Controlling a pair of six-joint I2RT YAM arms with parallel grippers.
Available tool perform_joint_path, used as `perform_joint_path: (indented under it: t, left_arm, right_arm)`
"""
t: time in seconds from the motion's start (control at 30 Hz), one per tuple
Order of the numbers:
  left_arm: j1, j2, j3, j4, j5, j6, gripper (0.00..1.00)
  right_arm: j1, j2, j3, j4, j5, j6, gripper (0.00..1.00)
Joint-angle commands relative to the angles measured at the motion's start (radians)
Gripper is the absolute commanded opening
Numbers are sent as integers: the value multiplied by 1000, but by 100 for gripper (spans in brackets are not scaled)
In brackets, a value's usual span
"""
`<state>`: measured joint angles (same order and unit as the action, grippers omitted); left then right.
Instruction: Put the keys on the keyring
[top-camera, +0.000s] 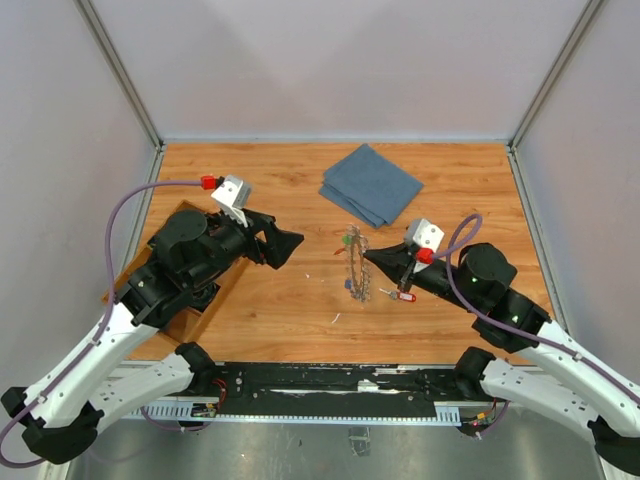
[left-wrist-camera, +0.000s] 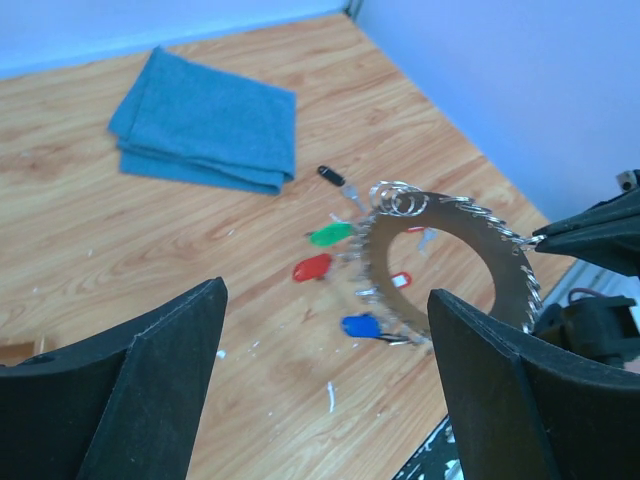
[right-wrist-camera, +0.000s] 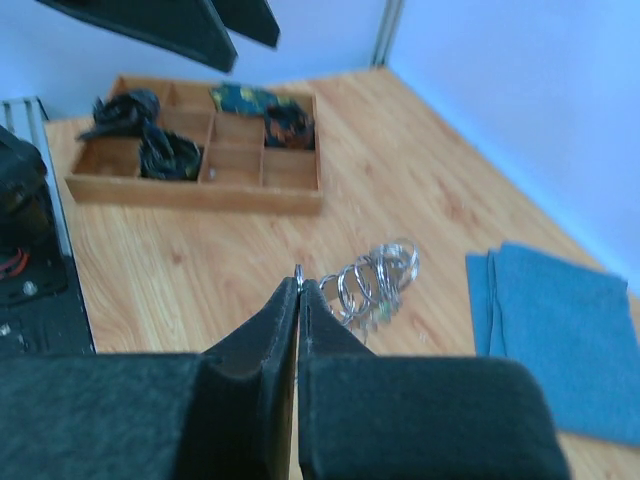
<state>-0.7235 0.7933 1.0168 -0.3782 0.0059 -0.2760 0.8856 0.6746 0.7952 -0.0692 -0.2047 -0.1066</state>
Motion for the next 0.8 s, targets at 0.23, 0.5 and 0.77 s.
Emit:
perform_joint_path:
  t: [0.23, 0.5, 0.77]
  left_arm:
    - [-76, -40, 45, 210, 199, 2, 77]
    - [-82, -43, 3, 323, 310, 9, 61]
    - [-82, -130, -4, 237, 122, 40, 59]
  right_arm:
    - [24, -49, -94, 560, -85, 247, 0]
    - [24, 64, -12, 640, -126, 372, 0]
    - [-102, 105, 22, 286, 96, 284, 0]
